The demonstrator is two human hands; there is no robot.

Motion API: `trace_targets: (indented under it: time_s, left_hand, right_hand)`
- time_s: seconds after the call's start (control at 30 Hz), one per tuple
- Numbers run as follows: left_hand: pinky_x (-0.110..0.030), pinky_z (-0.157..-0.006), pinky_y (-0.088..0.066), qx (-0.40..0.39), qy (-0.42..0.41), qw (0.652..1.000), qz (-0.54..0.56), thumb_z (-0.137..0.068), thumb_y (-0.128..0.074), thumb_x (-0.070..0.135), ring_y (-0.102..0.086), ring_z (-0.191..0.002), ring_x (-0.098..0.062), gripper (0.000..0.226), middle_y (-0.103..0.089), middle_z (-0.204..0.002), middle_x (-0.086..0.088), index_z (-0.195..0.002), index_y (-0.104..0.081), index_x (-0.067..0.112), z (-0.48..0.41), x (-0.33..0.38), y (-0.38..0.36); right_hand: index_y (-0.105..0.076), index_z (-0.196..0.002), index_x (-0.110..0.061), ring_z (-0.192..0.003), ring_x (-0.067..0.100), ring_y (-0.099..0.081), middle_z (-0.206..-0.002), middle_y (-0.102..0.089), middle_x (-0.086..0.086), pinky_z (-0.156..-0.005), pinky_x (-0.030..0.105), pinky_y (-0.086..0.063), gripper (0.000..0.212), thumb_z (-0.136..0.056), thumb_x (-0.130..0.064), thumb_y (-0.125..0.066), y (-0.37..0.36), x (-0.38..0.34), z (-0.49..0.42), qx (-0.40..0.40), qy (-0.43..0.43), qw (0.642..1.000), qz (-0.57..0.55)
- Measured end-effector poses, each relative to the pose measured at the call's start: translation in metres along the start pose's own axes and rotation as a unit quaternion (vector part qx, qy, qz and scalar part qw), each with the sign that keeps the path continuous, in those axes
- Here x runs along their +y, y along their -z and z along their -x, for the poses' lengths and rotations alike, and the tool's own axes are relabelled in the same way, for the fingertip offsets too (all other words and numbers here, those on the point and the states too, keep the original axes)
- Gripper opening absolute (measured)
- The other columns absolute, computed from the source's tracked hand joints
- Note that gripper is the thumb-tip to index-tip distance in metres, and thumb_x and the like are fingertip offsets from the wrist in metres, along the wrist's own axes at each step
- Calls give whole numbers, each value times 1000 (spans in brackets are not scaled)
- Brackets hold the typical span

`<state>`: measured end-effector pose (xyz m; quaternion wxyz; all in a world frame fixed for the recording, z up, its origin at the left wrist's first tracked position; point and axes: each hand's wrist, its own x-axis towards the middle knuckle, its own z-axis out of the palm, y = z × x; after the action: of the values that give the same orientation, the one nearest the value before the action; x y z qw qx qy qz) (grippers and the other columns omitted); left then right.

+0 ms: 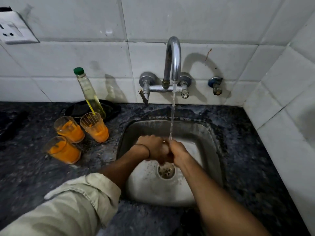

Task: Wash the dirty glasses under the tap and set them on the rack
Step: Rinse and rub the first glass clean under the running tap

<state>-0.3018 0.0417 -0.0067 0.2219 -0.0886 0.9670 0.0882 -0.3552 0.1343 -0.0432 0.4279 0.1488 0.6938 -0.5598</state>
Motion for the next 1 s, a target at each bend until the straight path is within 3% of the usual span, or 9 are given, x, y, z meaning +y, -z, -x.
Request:
trace_targets:
  time_s: [0.1, 0.27, 0.37, 0.43, 0.5, 0.57, 0.67, 0.77, 1.0]
  left_hand:
    - [-30, -71, -57, -88, 20, 938, 335, -69, -82, 43, -66, -90, -12, 53, -68, -110, 4, -114, -60, 28, -3, -15, -34]
    - [-41, -78, -57, -123, -54, 744, 655, -79, -71, 13, -66, -92, -19, 21, -70, -94, -5, -99, -69, 17, 1, -19, -59]
    - [-38, -68, -53, 11, -46, 753, 656, -79, -70, 0, -60, -76, -21, 19, -64, -78, -10, -92, -67, 14, -12, -1, -57]
    - [-36, -71, -54, 160, -4, 797, 582, -80, -71, 14, -62, -82, -19, 18, -66, -85, 0, -93, -62, 22, -24, 17, -56]
    - [-33, -72, -52, 261, 69, 816, 511, -83, -65, 29, -62, -86, -17, 19, -65, -92, 3, -99, -55, 26, -28, 35, -51]
    - [-29, -68, -50, 287, 75, 822, 486, -77, -65, 40, -60, -81, -13, 28, -63, -89, 4, -97, -53, 25, -27, 43, -46]
    - [-32, -66, -52, 158, -82, 788, 590, -66, -80, 32, -63, -77, -17, 46, -67, -83, -14, -98, -61, 5, -23, 25, -33]
    - [-29, -66, -52, 3, -166, 744, 648, -72, -81, 7, -63, -76, -15, 31, -66, -81, -7, -98, -65, 2, -13, 6, -21]
    - [-28, -72, -50, 374, 102, 788, 479, -74, -76, 35, -63, -90, -11, 53, -67, -98, 9, -121, -55, 25, -8, 51, -8]
  right_hand:
    - [-73, -99, -3, -90, 32, -71, -99, -75, 17, -85, 42, -58, 37, -93, -36, -57, 9, -5, -2, 51, 135, 956, 255]
    - [-68, -67, -12, -63, 17, -62, -65, -68, 6, -80, 39, -49, 44, -98, -40, -52, 19, -31, 25, -93, 278, 804, 518]
    - [-64, -76, -22, -90, 16, -61, -83, -67, 0, -105, 47, -26, 40, -101, -46, -44, 17, -38, 31, -23, 315, 696, 644]
    - [-64, -80, -22, -100, 21, -63, -95, -71, 4, -109, 51, -29, 40, -99, -51, -44, 15, -35, 32, 44, 328, 735, 592]
    - [-61, -72, -21, -86, 25, -66, -83, -68, 5, -92, 45, -49, 42, -98, -51, -49, 14, -35, 34, 73, 343, 793, 498]
    - [-54, -60, -18, -71, 25, -65, -69, -62, 6, -74, 39, -54, 45, -98, -42, -52, 22, -44, 38, 81, 358, 801, 473]
    - [-63, -58, -16, -54, 9, -60, -58, -63, -1, -60, 24, -53, 44, -97, -36, -57, 44, -66, 53, -22, 377, 764, 523]
    - [-64, -63, -17, -46, 3, -48, -56, -58, -4, -45, 13, -37, 40, -97, -37, -58, 54, -77, 69, -96, 371, 740, 553]
    - [-54, -56, -16, -59, 19, -60, -59, -61, -1, -62, 30, -46, 49, -96, -45, -53, 16, -81, 68, 154, 383, 786, 460]
